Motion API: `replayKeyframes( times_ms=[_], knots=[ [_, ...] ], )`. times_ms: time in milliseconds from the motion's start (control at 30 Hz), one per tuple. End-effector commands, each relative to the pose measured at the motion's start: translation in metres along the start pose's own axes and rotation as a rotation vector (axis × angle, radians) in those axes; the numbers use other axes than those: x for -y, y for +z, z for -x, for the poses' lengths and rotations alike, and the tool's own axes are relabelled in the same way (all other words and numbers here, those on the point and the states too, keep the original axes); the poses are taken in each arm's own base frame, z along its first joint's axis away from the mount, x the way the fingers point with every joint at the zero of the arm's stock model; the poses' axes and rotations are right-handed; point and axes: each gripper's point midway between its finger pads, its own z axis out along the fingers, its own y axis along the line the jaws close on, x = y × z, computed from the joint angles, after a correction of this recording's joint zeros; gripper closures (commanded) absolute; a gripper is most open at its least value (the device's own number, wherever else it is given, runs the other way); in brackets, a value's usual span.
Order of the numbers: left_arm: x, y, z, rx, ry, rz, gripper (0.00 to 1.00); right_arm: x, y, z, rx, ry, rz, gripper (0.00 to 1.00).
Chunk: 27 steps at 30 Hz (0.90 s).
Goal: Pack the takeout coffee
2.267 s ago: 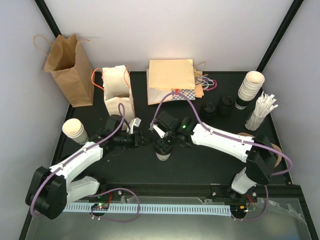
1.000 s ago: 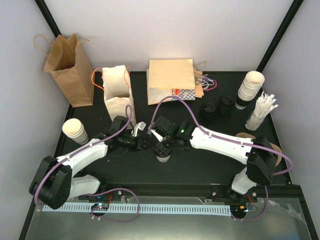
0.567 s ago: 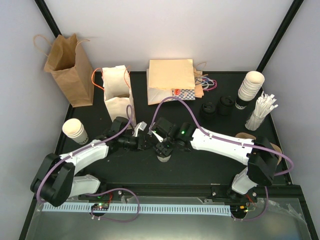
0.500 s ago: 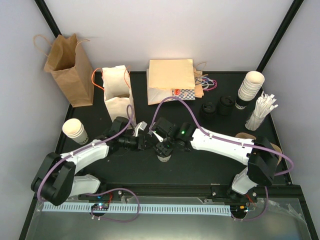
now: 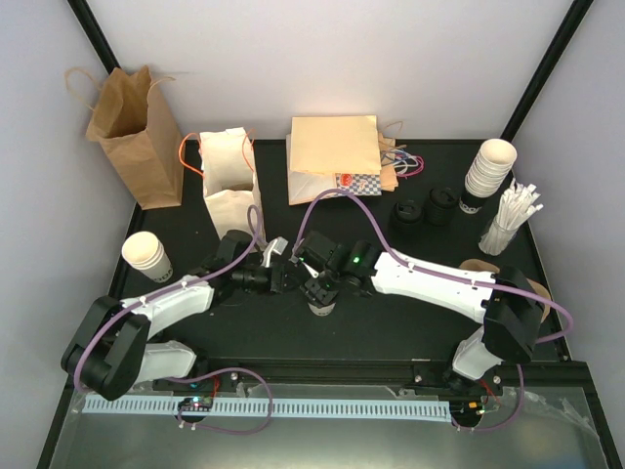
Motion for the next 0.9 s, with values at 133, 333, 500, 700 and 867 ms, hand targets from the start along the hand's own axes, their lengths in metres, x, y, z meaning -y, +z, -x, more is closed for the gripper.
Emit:
replayKeyframes(
  times_ms=[133, 333, 500, 700, 867],
  knots=[
    [-0.079, 0.005, -0.065, -0.107, -0.179, 0.323, 0.81, -0.009, 0.047, -0.078, -0.278, -0.077, -0.052, 0.28],
    [-0.058, -0.003, -0.050, -0.054, -0.126, 0.300, 0.81, -0.013, 0.043, -0.075, -0.251, -0.067, -0.032, 0.28],
    [-0.037, -0.009, -0.036, -0.021, -0.090, 0.271, 0.80, -0.017, 0.028, -0.054, -0.178, -0.050, -0.012, 0.27],
    [-0.011, -0.014, -0.015, 0.004, -0.046, 0.246, 0.78, -0.017, 0.012, -0.032, -0.108, -0.036, -0.011, 0.27],
    [0.015, -0.022, -0.001, 0.040, -0.001, 0.206, 0.69, -0.020, 0.005, -0.029, -0.090, -0.045, 0.010, 0.27]
  ],
)
